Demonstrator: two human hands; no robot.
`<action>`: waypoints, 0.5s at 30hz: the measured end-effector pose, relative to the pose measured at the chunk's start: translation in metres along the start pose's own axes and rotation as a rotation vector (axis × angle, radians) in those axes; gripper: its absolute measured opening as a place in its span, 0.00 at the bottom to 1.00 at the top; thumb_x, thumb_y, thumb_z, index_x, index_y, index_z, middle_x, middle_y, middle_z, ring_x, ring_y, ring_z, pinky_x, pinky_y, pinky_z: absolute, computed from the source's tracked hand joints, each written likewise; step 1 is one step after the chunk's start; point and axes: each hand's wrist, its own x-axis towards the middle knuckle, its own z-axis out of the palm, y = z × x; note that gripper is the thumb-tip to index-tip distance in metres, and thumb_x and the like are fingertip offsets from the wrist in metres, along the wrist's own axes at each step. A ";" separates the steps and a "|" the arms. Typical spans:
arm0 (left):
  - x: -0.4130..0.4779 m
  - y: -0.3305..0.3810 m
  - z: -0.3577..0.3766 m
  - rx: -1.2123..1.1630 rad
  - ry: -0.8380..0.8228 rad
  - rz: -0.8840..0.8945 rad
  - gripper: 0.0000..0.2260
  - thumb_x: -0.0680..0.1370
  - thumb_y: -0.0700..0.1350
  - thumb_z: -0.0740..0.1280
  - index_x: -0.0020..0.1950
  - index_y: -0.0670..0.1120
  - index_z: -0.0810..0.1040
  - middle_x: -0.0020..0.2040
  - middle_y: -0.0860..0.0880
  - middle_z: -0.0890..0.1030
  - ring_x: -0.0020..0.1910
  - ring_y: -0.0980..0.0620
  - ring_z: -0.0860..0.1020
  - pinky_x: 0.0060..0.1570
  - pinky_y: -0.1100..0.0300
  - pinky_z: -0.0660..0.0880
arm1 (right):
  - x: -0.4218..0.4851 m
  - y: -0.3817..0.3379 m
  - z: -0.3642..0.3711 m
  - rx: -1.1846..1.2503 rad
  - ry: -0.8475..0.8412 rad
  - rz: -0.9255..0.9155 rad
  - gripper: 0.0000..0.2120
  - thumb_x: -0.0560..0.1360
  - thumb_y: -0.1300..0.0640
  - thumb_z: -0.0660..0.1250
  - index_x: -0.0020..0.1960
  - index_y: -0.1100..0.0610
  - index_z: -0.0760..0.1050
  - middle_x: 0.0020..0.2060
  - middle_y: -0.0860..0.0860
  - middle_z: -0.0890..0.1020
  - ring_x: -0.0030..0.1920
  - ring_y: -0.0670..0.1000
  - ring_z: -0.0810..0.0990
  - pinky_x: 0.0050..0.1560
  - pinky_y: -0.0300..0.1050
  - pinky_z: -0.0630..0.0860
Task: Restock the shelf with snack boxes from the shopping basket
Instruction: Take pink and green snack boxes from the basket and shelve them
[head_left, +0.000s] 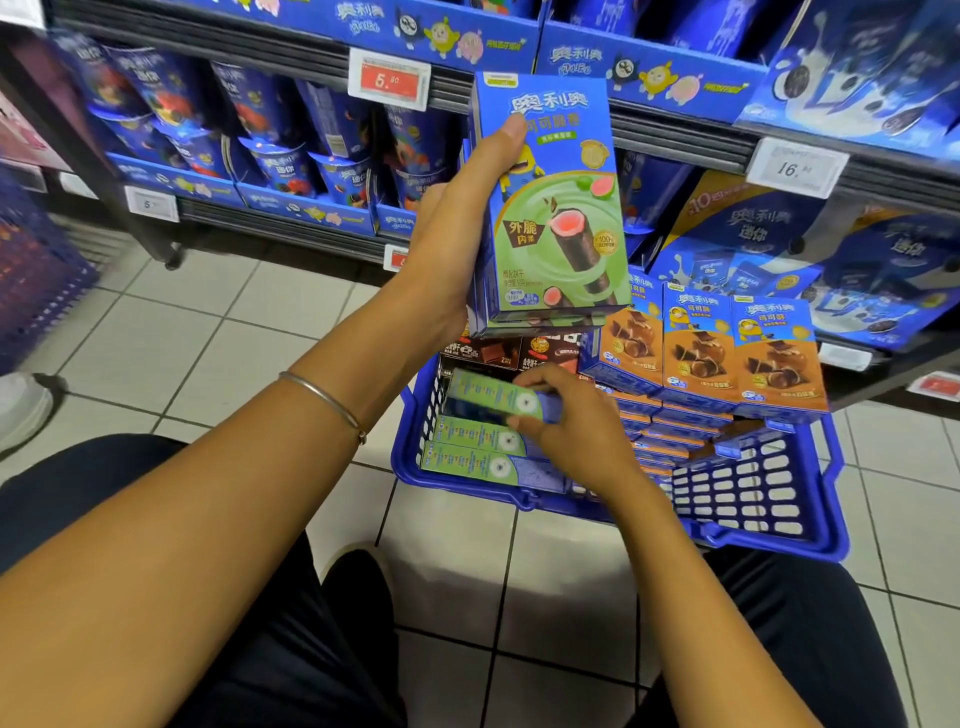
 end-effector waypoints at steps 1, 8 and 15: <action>0.000 0.001 -0.001 -0.007 -0.011 0.008 0.21 0.82 0.56 0.69 0.68 0.41 0.80 0.65 0.39 0.84 0.60 0.37 0.85 0.63 0.37 0.80 | 0.000 -0.002 -0.008 0.065 0.042 -0.010 0.15 0.73 0.53 0.77 0.57 0.45 0.78 0.50 0.42 0.83 0.53 0.47 0.81 0.56 0.51 0.76; -0.001 0.005 -0.004 -0.075 -0.060 0.049 0.17 0.85 0.54 0.65 0.64 0.44 0.83 0.62 0.38 0.85 0.60 0.36 0.84 0.62 0.38 0.81 | 0.003 -0.029 -0.089 0.770 0.654 0.135 0.10 0.77 0.52 0.71 0.55 0.56 0.79 0.41 0.50 0.85 0.36 0.46 0.83 0.37 0.44 0.77; 0.002 0.001 -0.002 -0.003 -0.029 0.053 0.17 0.80 0.56 0.70 0.58 0.45 0.87 0.62 0.37 0.85 0.61 0.35 0.84 0.65 0.35 0.78 | 0.008 -0.088 -0.129 1.146 0.567 -0.031 0.10 0.81 0.56 0.65 0.55 0.61 0.80 0.47 0.58 0.86 0.51 0.63 0.85 0.54 0.62 0.81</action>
